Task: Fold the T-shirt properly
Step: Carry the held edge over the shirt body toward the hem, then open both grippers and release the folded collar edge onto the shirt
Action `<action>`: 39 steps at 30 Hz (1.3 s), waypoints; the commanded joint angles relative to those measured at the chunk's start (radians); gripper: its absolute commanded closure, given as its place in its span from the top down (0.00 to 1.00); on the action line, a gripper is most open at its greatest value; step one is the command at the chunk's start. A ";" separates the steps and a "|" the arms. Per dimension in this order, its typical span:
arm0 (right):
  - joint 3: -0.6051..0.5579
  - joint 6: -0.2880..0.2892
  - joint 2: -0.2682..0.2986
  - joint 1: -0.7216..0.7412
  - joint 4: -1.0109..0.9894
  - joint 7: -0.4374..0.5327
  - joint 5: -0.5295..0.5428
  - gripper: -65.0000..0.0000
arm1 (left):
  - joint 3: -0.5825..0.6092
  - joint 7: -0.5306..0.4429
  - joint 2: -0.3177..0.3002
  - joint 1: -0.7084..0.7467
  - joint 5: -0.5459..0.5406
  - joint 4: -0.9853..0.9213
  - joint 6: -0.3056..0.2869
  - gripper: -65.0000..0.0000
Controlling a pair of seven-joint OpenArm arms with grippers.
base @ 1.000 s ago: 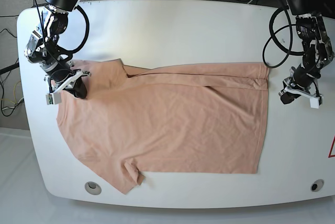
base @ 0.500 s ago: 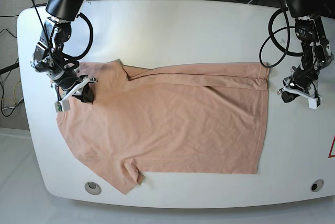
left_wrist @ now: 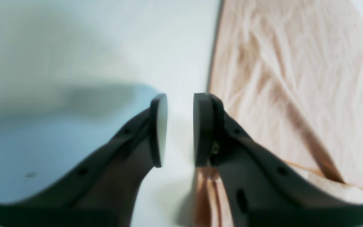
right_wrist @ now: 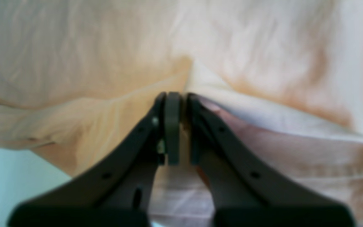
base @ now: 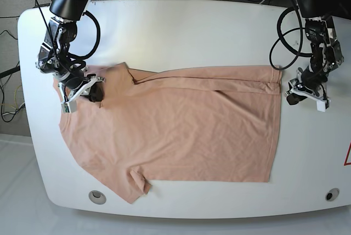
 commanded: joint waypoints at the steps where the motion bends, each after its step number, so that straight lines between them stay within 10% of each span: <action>1: 0.010 0.008 0.018 0.037 0.022 0.027 0.018 0.00 | 0.027 -0.017 -0.003 -0.017 -0.018 0.020 -0.014 0.10; 11: -0.003 0.015 0.016 0.063 0.014 0.038 0.010 0.00 | 0.038 -0.035 -0.008 -0.027 -0.011 0.030 -0.016 0.13; 21: -0.026 0.016 0.021 0.056 0.025 0.065 0.010 0.36 | 0.062 -0.040 -0.012 -0.033 -0.013 0.025 -0.023 0.40; 29: -0.027 0.016 0.026 0.046 0.017 0.073 0.012 0.40 | 0.058 -0.057 -0.008 -0.030 -0.003 0.068 -0.022 0.51; 39: -0.025 0.016 0.047 0.001 0.106 0.067 0.010 0.42 | 0.052 -0.062 -0.003 -0.020 0.042 0.197 -0.044 0.43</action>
